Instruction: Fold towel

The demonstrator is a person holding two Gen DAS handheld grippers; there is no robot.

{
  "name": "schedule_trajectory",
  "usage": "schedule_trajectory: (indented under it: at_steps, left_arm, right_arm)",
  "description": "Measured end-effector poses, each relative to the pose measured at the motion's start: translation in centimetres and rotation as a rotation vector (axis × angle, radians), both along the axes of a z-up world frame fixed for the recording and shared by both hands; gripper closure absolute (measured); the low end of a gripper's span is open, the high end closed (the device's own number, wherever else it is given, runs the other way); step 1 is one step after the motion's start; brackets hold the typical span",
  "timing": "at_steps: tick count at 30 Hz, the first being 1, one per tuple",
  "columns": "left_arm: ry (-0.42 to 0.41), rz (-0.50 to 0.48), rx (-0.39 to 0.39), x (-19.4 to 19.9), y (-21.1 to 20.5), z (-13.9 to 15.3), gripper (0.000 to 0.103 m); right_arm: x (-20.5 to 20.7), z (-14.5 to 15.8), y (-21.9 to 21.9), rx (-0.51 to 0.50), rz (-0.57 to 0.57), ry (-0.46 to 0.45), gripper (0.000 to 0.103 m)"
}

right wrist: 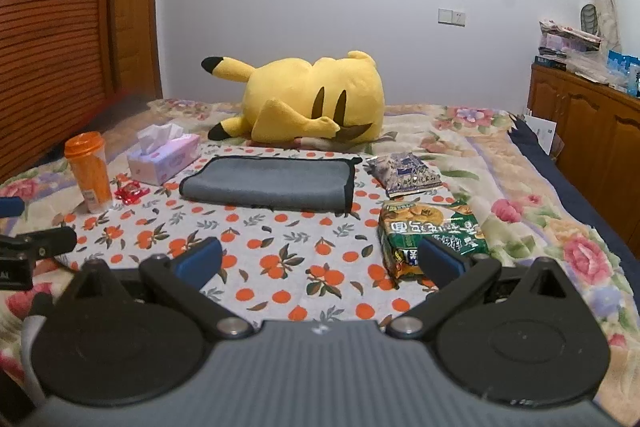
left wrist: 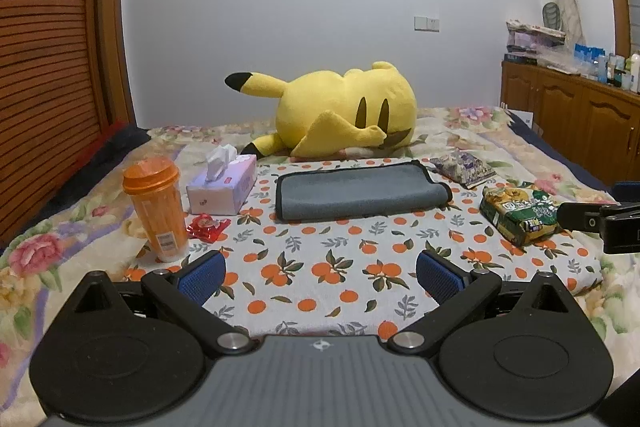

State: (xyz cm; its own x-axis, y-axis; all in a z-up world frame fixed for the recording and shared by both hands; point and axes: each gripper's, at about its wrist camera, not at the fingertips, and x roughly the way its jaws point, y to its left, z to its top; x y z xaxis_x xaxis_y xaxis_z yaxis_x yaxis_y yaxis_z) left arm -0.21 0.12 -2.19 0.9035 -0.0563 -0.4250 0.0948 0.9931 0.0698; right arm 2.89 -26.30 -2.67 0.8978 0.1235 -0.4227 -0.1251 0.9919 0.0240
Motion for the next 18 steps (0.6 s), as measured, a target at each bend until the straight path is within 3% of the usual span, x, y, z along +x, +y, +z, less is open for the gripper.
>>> schedule_trajectory:
  at_steps: [18]
  left_arm:
    - [-0.049, -0.006, 0.002, -0.44, -0.04, 0.39, 0.000]
  right_arm:
    - [-0.62, 0.38, -0.39, 0.022, -0.017, -0.049, 0.000]
